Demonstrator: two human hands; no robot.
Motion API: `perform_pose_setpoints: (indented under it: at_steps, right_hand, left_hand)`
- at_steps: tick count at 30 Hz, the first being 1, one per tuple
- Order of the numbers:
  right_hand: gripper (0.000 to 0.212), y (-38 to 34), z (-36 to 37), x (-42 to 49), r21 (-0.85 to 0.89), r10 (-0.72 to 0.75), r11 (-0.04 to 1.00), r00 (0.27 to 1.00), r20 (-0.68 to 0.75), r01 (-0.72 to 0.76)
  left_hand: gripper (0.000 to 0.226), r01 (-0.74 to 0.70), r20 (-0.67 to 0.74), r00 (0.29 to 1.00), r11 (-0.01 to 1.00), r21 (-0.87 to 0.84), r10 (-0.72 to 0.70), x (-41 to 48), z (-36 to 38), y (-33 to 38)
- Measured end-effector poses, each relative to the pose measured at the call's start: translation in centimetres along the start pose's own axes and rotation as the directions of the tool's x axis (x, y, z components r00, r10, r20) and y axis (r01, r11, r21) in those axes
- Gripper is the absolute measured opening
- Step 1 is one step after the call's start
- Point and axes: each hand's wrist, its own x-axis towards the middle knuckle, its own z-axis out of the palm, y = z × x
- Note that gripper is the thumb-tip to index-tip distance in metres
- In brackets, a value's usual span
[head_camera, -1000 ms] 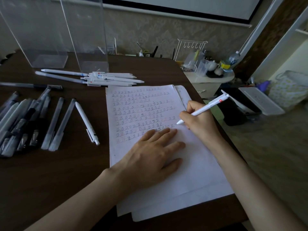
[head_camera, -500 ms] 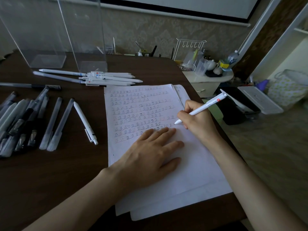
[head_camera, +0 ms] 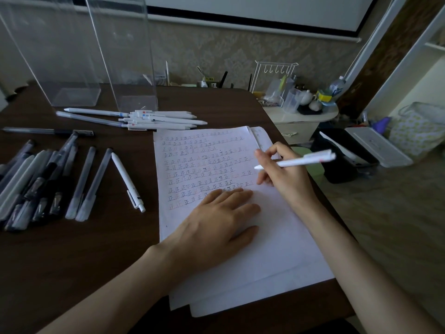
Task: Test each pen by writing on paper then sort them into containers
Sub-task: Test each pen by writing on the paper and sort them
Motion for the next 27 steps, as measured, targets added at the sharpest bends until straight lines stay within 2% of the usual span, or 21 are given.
perform_pose_setpoints:
  at_steps: [2,5,8,10,13,15,18,20,24,27]
  right_hand:
    - [0.024,0.1,0.1,0.1,0.033,0.014,0.999,1.000,0.025,-0.015]
    - [0.009,0.5,-0.1,0.1,-0.019,-0.025,0.999,0.997,0.070,0.027]
    - [0.025,0.5,-0.3,-0.1,-0.025,-0.080,0.996,0.988,0.128,0.084]
    - [0.029,0.2,-0.2,-0.2,0.003,-0.067,0.998,0.986,0.152,0.068]
    - [0.018,-0.1,0.0,-0.3,0.030,-0.052,0.998,0.976,0.210,0.047]
    - [0.018,0.1,0.2,-0.2,-0.005,-0.057,0.998,0.972,0.226,0.060]
    - [0.021,0.2,0.3,-0.1,-0.012,-0.057,0.998,0.976,0.209,0.061]
    - [0.023,0.2,0.2,-0.2,-0.023,-0.052,0.998,0.976,0.212,0.058]
    - [0.022,0.0,0.2,-0.4,-0.032,-0.087,0.995,0.960,0.266,0.099]
    - [0.022,0.0,0.2,-0.4,-0.041,-0.130,0.988,0.950,0.284,0.147]
  left_hand:
    - [0.043,0.044,-0.078,0.996,0.998,-0.048,-0.048,0.1,-0.4,0.1]
    - [0.050,0.178,-0.107,0.971,0.949,-0.262,-0.212,0.1,-1.0,0.3]
    - [0.070,0.178,-0.054,0.974,0.888,-0.424,-0.221,-0.1,-1.4,0.4]
    - [0.073,0.129,-0.057,0.984,0.901,-0.413,-0.168,0.0,-1.4,0.4]
    - [0.057,0.070,-0.113,0.987,0.936,-0.344,-0.115,0.2,-1.1,0.0]
    - [0.050,0.068,-0.131,0.984,0.937,-0.343,-0.120,0.1,-1.1,-0.3]
    - [0.068,0.061,-0.104,0.990,0.959,-0.278,-0.093,0.2,-1.1,-0.3]
    - [0.068,0.049,-0.097,0.993,0.973,-0.225,-0.073,0.3,-1.1,-0.2]
    - [0.050,0.050,-0.115,0.990,0.963,-0.264,-0.083,0.2,-1.1,-0.4]
    - [0.045,0.083,-0.099,0.988,0.954,-0.290,-0.116,0.1,-1.2,-0.3]
